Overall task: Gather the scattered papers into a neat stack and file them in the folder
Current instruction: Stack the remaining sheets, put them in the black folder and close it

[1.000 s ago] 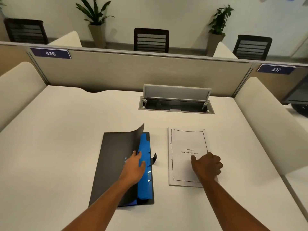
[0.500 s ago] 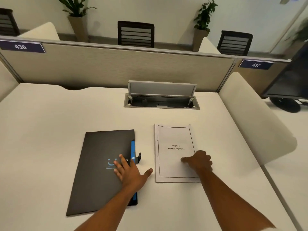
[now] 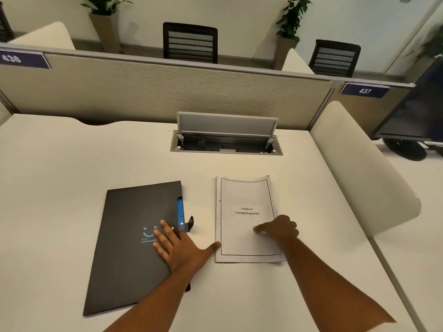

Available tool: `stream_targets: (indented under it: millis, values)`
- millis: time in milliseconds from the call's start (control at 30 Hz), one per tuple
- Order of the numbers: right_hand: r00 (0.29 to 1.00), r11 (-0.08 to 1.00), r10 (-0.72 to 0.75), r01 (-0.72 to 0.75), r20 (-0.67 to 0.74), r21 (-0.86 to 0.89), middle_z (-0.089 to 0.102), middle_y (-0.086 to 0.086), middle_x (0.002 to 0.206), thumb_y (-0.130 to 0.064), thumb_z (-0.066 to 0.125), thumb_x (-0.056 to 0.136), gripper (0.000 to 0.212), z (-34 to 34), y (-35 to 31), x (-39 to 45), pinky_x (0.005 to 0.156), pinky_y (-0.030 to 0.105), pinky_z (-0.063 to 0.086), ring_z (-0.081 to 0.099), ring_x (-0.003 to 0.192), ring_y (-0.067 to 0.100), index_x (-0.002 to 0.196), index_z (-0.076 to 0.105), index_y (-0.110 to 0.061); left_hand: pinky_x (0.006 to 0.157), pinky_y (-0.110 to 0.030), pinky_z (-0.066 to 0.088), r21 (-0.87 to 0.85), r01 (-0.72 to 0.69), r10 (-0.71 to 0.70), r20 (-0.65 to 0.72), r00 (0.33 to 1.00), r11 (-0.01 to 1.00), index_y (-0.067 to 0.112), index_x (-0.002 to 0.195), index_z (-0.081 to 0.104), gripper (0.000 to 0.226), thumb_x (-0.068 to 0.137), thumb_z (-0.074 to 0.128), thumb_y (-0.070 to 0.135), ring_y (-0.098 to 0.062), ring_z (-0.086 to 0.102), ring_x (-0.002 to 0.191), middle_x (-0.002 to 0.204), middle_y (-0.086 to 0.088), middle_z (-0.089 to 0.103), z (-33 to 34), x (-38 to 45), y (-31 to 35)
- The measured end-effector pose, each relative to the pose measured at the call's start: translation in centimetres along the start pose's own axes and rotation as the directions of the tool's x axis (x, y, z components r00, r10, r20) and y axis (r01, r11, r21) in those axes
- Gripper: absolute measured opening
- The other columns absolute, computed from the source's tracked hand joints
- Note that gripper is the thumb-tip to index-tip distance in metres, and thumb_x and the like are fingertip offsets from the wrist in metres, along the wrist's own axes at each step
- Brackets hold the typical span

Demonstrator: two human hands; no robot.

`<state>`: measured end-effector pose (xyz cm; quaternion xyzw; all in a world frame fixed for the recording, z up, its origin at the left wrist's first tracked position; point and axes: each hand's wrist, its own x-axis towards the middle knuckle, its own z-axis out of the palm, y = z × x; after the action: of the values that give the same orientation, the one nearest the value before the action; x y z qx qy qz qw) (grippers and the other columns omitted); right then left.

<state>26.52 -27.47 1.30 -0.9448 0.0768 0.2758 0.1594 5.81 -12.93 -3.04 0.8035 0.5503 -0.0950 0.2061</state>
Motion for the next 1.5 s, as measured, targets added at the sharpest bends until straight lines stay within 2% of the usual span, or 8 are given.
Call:
stream_targets:
  millis: [133, 300, 467, 900, 1033, 1100, 1200, 1500]
  values:
    - [0.999, 0.978, -0.045, 0.038, 0.031, 0.205, 0.063, 0.015, 0.116, -0.039, 0.095, 0.058, 0.075, 0.1, 0.7, 1.1, 0.077, 0.033, 0.051, 0.064, 0.11, 0.033, 0.113, 0.059, -0.002, 0.116, -0.057, -0.005, 0.02, 0.004, -0.004, -0.013, 1.0, 1.0, 0.012, 0.154, 0.011, 0.157, 0.03, 0.024, 0.107, -0.04, -0.03, 0.141, 0.154, -0.017, -0.033, 0.0, -0.1, 0.0]
    - [0.966, 0.856, -0.17, 0.048, 0.193, 0.515, 0.068, 0.015, 0.084, -0.006, 0.079, 0.079, 0.013, -1.8, 1.5, 2.2, 0.059, 0.026, 0.048, 0.066, 0.07, 0.028, 0.084, 0.067, -0.002, 0.116, -0.057, -0.005, 0.028, 0.011, -0.01, -0.014, 1.0, 1.0, 0.013, 0.154, 0.012, 0.157, 0.029, 0.024, 0.107, -0.04, -0.029, 0.141, 0.155, -0.017, -0.032, -0.1, 0.0, 0.0]
    - [0.922, 0.825, -0.258, 0.054, 0.29, 0.563, 0.072, 0.024, 0.112, 0.01, 0.068, 0.086, 0.027, -2.0, 2.0, 2.5, 0.097, 0.055, 0.055, 0.069, 0.106, 0.042, 0.112, 0.067, 0.004, 0.116, -0.057, -0.007, 0.033, -0.006, 0.006, 0.002, 1.0, 0.999, 0.013, 0.155, 0.009, 0.154, 0.034, 0.025, 0.107, -0.039, -0.03, 0.141, 0.155, -0.017, -0.032, -0.2, -0.2, 0.1]
    - [0.89, 0.646, -0.397, 0.097, 0.225, 0.757, 0.08, 0.007, 0.098, 0.011, 0.069, 0.086, 0.035, -0.4, 3.3, 1.3, 0.067, 0.032, 0.06, 0.076, 0.082, 0.025, 0.115, 0.069, -0.009, 0.116, -0.041, 0.028, -0.467, -0.249, 0.174, -0.198, 0.965, 0.849, 0.011, 0.151, 0.029, 0.072, 0.096, 0.019, 0.056, -0.024, 0.028, 0.145, 0.157, -0.006, 0.029, -6.4, 0.7, -4.7]
    - [0.829, 0.608, -0.489, 0.099, 0.273, 0.788, 0.079, 0.011, 0.105, 0.009, 0.07, 0.086, 0.035, 0.3, 2.0, -1.0, 0.072, 0.035, 0.063, 0.077, 0.09, 0.028, 0.116, 0.069, -0.009, 0.084, -0.033, 0.055, -0.574, -0.268, 0.148, -0.247, 0.958, 0.774, 0.015, 0.145, 0.042, 0.042, 0.104, 0.036, 0.022, -0.02, 0.066, 0.094, 0.128, -0.009, 0.062, -8.3, 1.5, -6.9]
    - [0.798, 0.625, -0.528, 0.134, 0.29, 0.769, 0.078, 0.012, 0.109, 0.007, 0.071, 0.086, 0.035, 0.7, 1.0, -2.2, 0.083, 0.042, 0.062, 0.076, 0.097, 0.033, 0.117, 0.069, -0.009, 0.056, -0.015, 0.05, -0.609, -0.258, 0.143, -0.232, 0.962, 0.75, 0.019, 0.143, 0.045, 0.043, 0.102, 0.039, 0.008, -0.008, 0.059, 0.065, 0.111, 0.002, 0.066, -8.7, 1.8, -7.8]
    - [0.762, 0.631, -0.577, 0.186, 0.295, 0.753, 0.078, 0.011, 0.108, 0.004, 0.072, 0.087, 0.034, 1.0, -0.5, -3.9, 0.082, 0.044, 0.062, 0.076, 0.097, 0.034, 0.117, 0.07, -0.012, 0.055, -0.004, 0.045, -0.624, -0.255, 0.157, -0.209, 0.965, 0.739, 0.022, 0.141, 0.048, 0.046, 0.1, 0.04, 0.003, 0.003, 0.058, 0.069, 0.104, 0.021, 0.057, -9.2, 1.9, -8.8]
    - [0.716, 0.657, -0.66, 0.404, 0.226, 0.637, 0.079, 0.006, 0.102, 0.005, 0.067, 0.087, 0.036, 2.3, -3.6, -8.0, 0.076, 0.043, 0.064, 0.077, 0.088, 0.028, 0.113, 0.072, -0.02, 0.063, -0.02, 0.051, -0.699, -0.229, 0.173, -0.15, 0.973, 0.678, 0.026, 0.142, 0.047, 0.042, 0.103, 0.038, 0.012, 0.0, 0.049, 0.068, 0.088, 0.037, 0.064, -10.0, 1.3, -9.5]
